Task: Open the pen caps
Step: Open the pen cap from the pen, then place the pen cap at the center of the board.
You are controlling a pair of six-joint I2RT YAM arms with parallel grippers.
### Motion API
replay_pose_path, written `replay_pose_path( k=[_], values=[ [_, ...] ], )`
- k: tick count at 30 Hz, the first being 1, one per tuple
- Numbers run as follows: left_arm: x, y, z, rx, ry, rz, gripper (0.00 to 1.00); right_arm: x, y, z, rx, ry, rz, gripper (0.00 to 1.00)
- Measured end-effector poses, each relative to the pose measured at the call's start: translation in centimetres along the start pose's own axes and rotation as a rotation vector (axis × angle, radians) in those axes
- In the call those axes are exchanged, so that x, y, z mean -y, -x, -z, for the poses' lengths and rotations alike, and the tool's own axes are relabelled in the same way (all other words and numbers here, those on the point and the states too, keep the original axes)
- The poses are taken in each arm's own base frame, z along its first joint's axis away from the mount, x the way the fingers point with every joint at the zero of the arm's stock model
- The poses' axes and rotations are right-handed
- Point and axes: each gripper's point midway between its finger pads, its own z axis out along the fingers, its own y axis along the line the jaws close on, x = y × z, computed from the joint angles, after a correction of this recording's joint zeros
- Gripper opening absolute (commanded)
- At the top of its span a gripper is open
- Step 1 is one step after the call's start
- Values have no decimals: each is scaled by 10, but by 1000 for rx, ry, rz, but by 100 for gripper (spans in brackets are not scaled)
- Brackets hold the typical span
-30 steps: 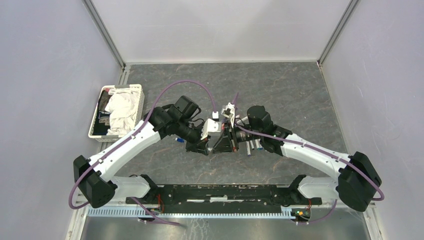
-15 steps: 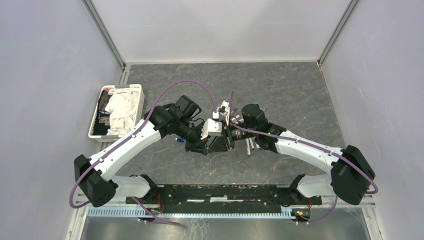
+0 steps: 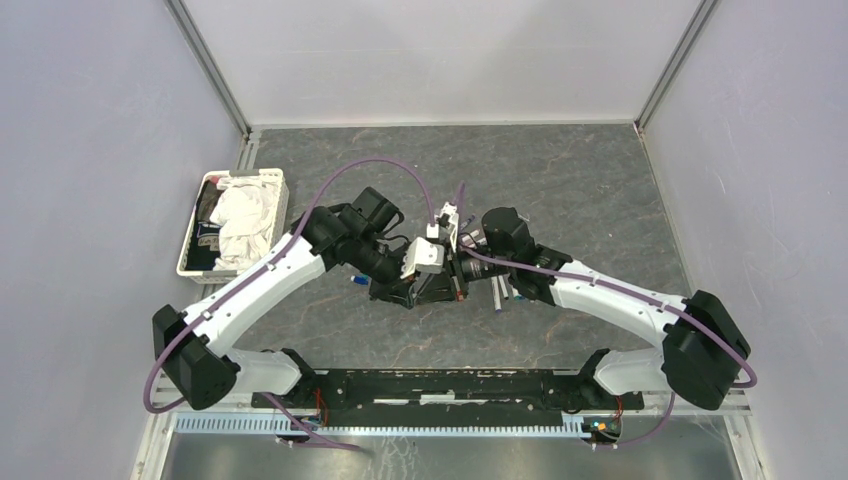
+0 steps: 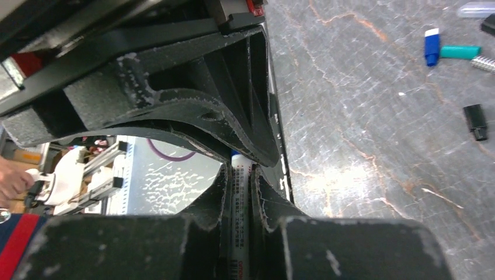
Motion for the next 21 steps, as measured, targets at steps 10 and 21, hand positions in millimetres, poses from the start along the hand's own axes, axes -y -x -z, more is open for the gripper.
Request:
replay_pose_path(
  k=[10, 21],
  values=[
    [-40, 18, 44, 181, 2, -132, 2, 15, 45, 14, 157, -222, 226, 0],
    [-45, -91, 102, -177, 228, -53, 2, 2, -77, 66, -142, -241, -5, 0]
  ],
)
